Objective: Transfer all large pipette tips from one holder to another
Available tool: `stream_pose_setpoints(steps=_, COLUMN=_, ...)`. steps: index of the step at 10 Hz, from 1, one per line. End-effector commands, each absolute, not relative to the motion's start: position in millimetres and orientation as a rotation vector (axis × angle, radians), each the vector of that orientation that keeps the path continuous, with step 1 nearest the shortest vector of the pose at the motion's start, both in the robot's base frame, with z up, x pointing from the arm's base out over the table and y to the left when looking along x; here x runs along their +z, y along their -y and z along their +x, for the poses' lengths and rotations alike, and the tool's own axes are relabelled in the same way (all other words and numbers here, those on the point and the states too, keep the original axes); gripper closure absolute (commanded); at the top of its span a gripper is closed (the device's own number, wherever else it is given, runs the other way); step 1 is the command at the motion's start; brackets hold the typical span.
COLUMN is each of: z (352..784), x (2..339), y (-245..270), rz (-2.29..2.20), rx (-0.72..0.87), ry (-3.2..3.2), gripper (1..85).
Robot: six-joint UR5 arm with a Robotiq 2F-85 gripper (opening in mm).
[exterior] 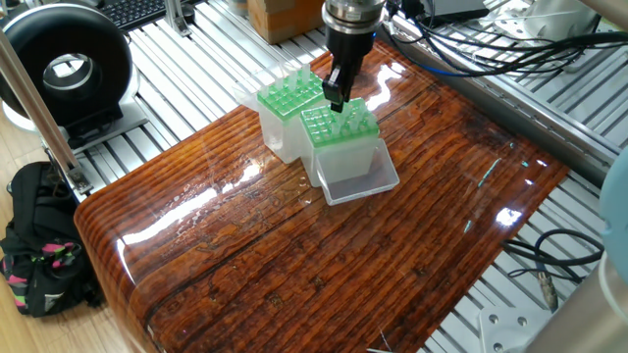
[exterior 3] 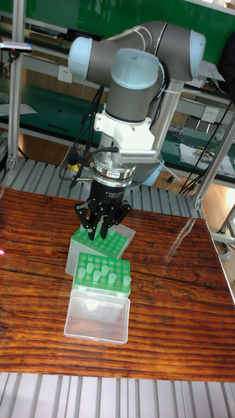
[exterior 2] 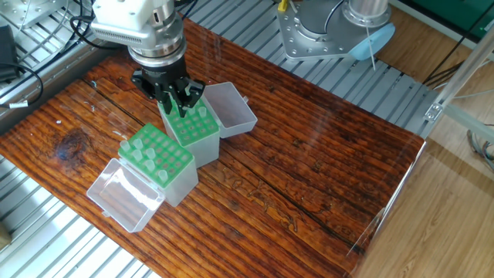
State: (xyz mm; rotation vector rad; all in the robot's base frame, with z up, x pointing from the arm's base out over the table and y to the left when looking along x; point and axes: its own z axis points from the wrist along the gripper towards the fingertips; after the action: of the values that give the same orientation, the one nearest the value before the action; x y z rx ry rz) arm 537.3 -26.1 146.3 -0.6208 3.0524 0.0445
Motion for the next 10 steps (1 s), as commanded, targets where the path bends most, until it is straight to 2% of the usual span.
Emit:
stream_pose_setpoints(steps=1, z=539.9, x=143.7, y=24.7, rz=-0.602, rx=0.048, ry=-3.047, gripper=54.0)
stream_pose_setpoints(steps=10, z=526.3, x=140.4, y=29.3, rz=-0.609, rx=0.027, ry=-3.09, gripper=55.7)
